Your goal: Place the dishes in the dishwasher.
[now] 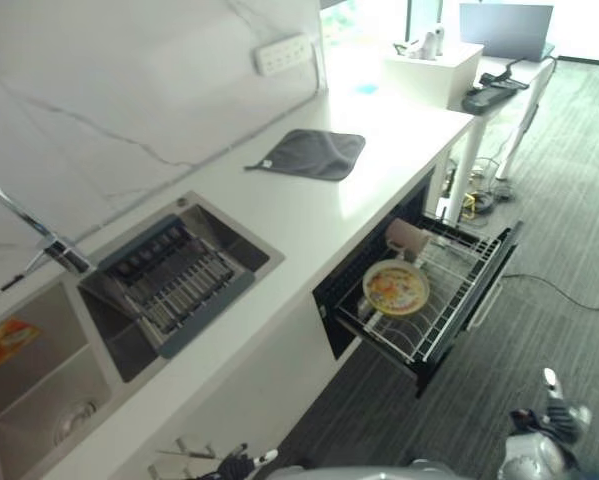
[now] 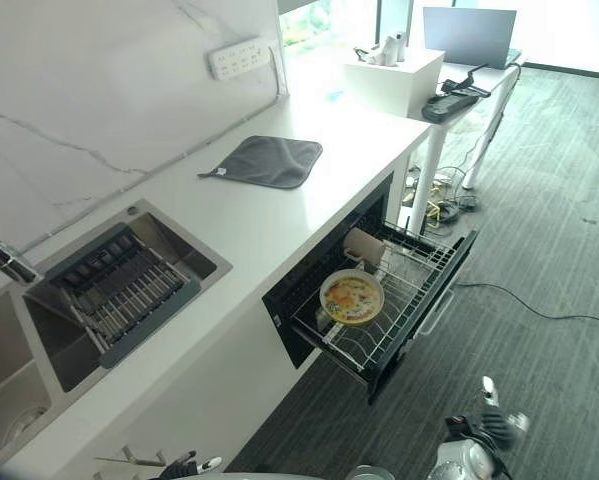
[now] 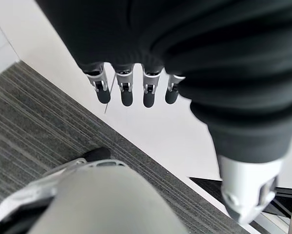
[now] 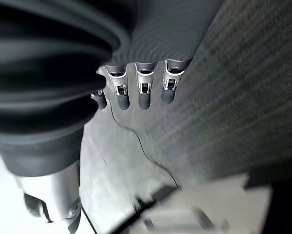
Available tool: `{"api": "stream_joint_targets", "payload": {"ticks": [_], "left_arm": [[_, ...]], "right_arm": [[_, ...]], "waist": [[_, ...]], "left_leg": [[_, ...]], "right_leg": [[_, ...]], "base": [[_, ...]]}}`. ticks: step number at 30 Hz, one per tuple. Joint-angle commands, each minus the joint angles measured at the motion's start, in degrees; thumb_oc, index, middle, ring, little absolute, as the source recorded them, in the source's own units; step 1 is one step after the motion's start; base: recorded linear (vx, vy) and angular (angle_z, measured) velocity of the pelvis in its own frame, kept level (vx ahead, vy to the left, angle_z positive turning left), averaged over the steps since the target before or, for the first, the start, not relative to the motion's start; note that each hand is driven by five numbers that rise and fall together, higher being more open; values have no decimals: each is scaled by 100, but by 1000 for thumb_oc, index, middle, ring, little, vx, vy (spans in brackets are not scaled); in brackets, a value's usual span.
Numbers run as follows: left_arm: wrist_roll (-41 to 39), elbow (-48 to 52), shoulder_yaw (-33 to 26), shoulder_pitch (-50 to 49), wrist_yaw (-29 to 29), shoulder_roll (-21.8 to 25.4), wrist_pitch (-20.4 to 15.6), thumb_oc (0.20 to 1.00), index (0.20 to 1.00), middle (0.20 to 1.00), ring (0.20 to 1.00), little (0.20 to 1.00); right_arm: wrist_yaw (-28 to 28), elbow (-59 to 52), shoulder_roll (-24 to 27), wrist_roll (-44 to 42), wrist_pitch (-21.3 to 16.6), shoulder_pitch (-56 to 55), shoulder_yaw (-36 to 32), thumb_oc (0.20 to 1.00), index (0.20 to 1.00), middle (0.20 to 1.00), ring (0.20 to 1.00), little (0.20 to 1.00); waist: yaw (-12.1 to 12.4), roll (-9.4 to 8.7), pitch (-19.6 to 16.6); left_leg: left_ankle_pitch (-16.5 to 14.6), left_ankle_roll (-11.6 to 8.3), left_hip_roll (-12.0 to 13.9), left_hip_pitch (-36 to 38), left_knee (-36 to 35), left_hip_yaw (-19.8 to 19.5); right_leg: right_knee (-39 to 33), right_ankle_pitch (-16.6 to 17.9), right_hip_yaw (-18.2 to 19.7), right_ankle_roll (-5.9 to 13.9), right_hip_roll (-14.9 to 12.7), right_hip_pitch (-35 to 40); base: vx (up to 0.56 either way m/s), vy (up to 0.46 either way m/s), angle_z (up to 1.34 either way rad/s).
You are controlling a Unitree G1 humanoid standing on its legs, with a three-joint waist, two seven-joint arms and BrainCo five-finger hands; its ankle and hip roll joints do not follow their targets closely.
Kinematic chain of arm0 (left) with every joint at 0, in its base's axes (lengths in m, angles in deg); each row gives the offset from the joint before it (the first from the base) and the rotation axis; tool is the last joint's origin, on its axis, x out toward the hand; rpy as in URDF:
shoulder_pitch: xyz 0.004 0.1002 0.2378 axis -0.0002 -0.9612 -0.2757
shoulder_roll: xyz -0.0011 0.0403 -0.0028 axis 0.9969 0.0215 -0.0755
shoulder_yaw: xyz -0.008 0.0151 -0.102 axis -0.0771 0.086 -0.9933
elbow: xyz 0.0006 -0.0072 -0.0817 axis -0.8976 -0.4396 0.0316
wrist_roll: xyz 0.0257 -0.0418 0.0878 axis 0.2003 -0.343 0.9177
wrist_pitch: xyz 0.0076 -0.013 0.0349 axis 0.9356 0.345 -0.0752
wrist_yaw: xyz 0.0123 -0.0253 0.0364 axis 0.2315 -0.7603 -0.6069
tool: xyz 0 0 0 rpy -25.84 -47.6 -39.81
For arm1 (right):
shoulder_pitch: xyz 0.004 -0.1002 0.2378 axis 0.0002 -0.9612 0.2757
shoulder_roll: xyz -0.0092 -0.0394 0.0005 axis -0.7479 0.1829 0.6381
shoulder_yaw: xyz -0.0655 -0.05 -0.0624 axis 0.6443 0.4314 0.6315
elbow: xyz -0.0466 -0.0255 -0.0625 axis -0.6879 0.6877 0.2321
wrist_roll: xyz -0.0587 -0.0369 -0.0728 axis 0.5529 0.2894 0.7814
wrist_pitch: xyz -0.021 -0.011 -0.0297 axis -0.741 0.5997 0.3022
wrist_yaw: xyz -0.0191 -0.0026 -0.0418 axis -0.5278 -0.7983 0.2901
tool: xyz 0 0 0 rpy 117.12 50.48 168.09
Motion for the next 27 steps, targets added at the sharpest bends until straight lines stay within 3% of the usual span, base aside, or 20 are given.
{"api": "stream_joint_targets", "payload": {"ticks": [1,8,9,17,18,24,27], "left_arm": [[72,-92,-110,263,96,186,91,1000,1000,1000,1000,1000],[-143,-133,-292,109,305,161,56,1000,1000,1000,1000,1000],[-200,-115,-347,71,386,169,115,1000,1000,1000,1000,1000],[-256,-242,-648,68,495,298,189,1000,1000,1000,1000,1000],[-285,-268,-744,23,550,373,117,1000,1000,1000,1000,1000],[-319,-112,-764,-66,701,520,60,1000,1000,1000,1000,1000],[-272,-78,-832,-36,823,684,20,1000,1000,1000,1000,1000]], "right_arm": [[-1580,-378,253,-836,523,743,-19,1000,1000,1000,1000,1000],[-2794,-646,885,-442,1329,1526,1,1000,1000,1000,1000,1000],[-2899,-668,1181,-246,1734,2072,3,1000,1000,1000,1000,1000],[-3437,-471,1525,-237,2513,3096,138,1000,1000,1000,1000,1000],[-3444,-398,1620,-110,2626,3406,279,1000,1000,1000,1000,1000],[-3482,-122,1945,201,2802,4331,649,1000,1000,1000,1000,1000],[-3496,-53,1942,419,2845,4853,949,1000,1000,1000,1000,1000]], "waist": [[241,-194,369],[462,183,599],[552,262,631],[858,252,777],[981,165,912],[1264,209,1183],[1441,114,1343]], "left_leg": [[-445,113,-273,-363,752,-214],[-348,75,-428,-727,1018,-410],[-266,41,-463,-762,982,-465],[-324,94,-520,-982,1155,-584],[-503,95,-603,-1064,1370,-694],[-422,183,-692,-1181,1272,-799],[-420,278,-741,-1367,1264,-854]], "right_leg": [[1238,-881,-377,-421,-201,-151],[1871,-1087,-489,-516,-394,-517],[1984,-1159,-520,-550,-428,-549],[2682,-1409,-692,-626,-535,-941],[3023,-1623,-636,-630,-622,-1066],[3053,-1439,-695,-520,-770,-1368],[2968,-1256,-706,-419,-819,-1552]], "base": [[40,53,38],[20,107,26],[80,148,16],[-6,59,9],[42,41,13],[7,148,11],[-28,131,4]]}}
